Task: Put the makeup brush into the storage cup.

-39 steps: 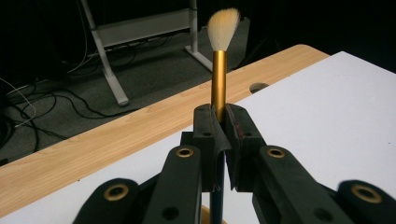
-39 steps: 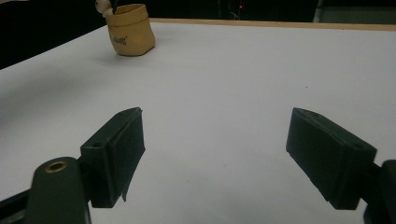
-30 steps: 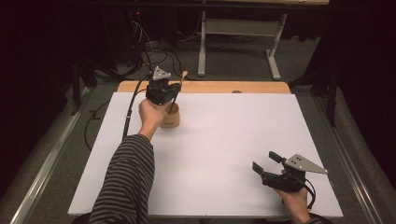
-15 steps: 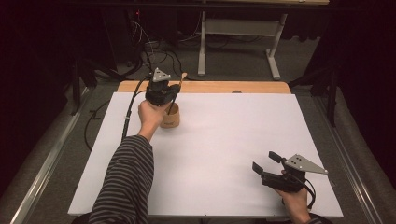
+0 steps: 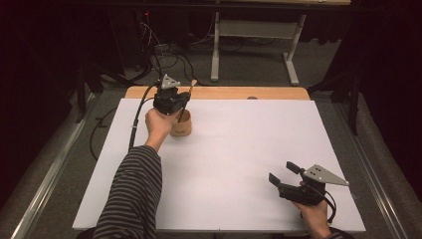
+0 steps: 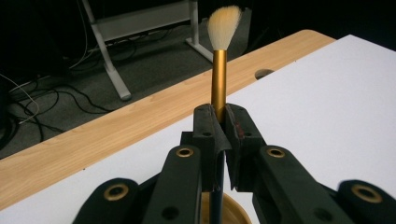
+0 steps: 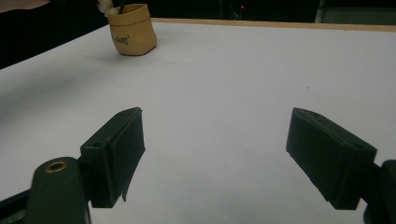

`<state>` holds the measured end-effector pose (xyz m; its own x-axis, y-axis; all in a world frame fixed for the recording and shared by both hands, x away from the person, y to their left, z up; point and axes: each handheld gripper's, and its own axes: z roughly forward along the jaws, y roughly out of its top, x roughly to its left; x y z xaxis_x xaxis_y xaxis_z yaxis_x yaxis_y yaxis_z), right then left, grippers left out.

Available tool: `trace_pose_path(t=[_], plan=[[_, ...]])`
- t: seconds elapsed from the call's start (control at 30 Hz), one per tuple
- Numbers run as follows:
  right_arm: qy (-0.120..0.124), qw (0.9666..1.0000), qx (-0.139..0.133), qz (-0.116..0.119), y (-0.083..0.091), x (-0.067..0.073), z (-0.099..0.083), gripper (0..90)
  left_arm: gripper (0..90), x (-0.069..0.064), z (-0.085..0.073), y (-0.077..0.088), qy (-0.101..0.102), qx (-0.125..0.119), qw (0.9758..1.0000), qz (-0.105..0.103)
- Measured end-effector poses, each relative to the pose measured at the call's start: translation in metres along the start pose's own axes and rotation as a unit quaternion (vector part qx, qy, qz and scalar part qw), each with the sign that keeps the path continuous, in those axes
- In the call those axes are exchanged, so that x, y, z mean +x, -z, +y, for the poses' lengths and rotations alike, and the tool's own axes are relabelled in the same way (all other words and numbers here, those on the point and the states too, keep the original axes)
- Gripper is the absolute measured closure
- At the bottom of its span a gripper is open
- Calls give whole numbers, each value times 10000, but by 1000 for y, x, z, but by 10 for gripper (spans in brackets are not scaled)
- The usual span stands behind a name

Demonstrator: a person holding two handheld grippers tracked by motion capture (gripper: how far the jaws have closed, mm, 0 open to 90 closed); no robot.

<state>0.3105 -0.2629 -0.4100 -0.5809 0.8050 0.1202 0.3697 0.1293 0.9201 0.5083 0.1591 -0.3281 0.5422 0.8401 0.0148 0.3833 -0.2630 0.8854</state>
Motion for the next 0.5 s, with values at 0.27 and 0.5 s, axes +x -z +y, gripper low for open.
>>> trace_pose_path(t=[0.27, 0.5], plan=[[-3, 10000, -4, 0, 0, 0, 0, 208, 835, -1, -2, -3, -6, 148, 9999, -22], [-3, 10000, -4, 1, 0, 0, 0, 209, 834, -1, -3, -4, -31, 221, 9997, -37]])
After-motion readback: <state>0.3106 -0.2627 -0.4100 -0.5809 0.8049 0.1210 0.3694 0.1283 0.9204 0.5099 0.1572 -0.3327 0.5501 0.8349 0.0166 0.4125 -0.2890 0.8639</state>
